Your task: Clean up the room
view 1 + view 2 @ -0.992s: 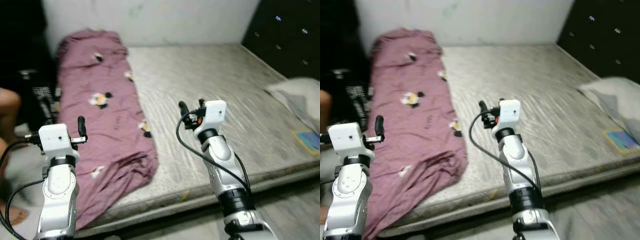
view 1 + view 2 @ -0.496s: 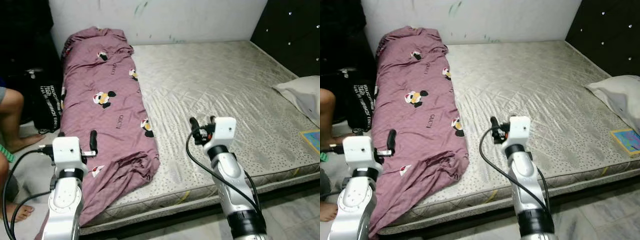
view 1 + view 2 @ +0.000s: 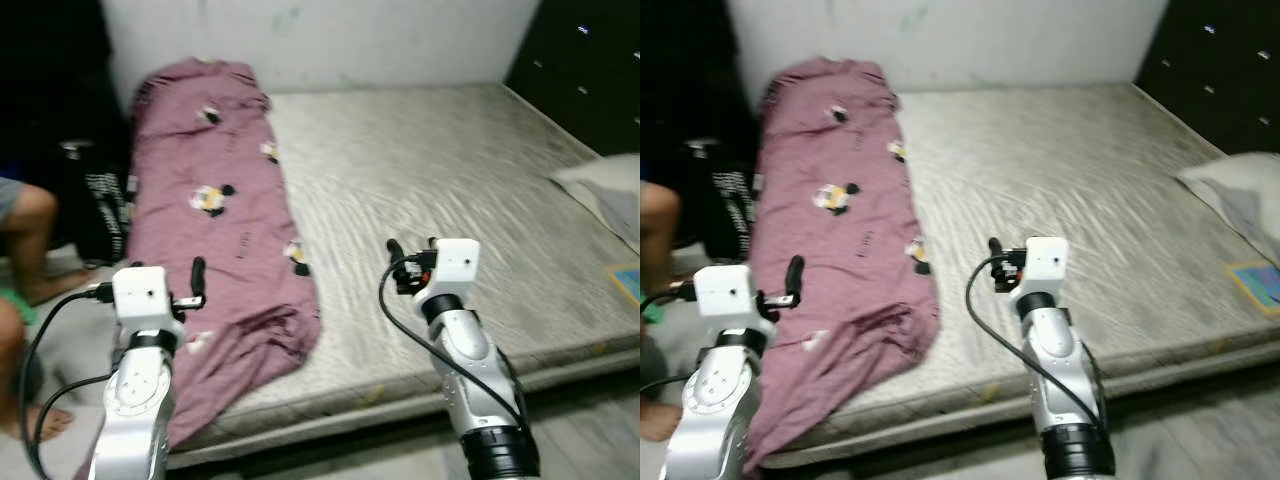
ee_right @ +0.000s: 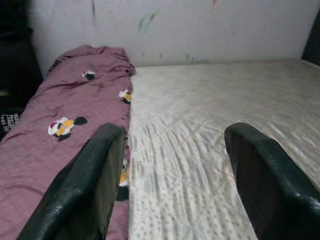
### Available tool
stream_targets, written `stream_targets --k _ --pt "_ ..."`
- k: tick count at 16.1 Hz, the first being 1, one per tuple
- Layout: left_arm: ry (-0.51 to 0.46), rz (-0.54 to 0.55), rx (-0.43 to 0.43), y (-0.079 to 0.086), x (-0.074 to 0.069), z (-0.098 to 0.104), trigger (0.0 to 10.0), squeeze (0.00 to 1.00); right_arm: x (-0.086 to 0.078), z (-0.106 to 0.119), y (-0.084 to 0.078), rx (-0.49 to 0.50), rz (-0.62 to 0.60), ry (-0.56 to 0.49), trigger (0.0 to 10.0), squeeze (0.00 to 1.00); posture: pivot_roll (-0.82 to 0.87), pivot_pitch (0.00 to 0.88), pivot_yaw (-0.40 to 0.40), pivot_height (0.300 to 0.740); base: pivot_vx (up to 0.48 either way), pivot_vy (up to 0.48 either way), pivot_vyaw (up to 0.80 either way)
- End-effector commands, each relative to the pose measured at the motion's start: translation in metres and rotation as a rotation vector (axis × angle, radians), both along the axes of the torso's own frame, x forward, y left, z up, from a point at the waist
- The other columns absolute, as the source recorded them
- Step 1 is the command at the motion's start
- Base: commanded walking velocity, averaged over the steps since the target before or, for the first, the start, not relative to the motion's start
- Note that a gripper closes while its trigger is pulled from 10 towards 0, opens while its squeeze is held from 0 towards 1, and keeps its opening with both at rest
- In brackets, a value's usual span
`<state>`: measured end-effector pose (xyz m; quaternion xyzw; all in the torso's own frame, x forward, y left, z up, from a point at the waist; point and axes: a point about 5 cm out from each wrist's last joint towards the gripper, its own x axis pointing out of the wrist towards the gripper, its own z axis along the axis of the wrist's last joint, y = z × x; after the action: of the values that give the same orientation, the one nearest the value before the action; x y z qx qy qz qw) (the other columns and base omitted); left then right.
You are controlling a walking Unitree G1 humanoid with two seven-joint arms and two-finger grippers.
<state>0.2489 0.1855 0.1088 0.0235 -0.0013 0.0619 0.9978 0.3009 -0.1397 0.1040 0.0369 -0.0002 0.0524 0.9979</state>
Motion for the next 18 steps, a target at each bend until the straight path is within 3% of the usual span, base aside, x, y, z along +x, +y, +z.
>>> stream_targets --k 1,8,14,18 --pt "-0.001 -0.007 0.014 0.001 0.001 0.002 10.0 0.00 0.002 0.005 0.007 0.010 0.011 -0.010 10.0 0.00 0.01 0.000 -0.025 0.740 0.000 0.480 0.00" --pt "-0.048 -0.009 -0.003 -0.001 0.010 0.012 10.0 0.00 0.012 0.013 0.022 0.019 0.056 -0.035 10.0 0.00 0.00 0.000 -0.022 0.740 0.000 0.065 0.00" --pt "-0.048 -0.006 0.012 -0.002 0.010 0.011 10.0 0.00 0.012 0.013 0.023 0.017 0.071 -0.040 10.0 0.00 0.00 0.000 -0.027 0.740 0.000 0.000 0.00" --pt "-0.046 -0.008 0.016 -0.002 0.010 0.011 10.0 0.00 0.011 0.014 0.025 0.022 0.078 -0.042 10.0 0.00 0.00 0.000 -0.025 0.699 0.000 0.000 0.00"
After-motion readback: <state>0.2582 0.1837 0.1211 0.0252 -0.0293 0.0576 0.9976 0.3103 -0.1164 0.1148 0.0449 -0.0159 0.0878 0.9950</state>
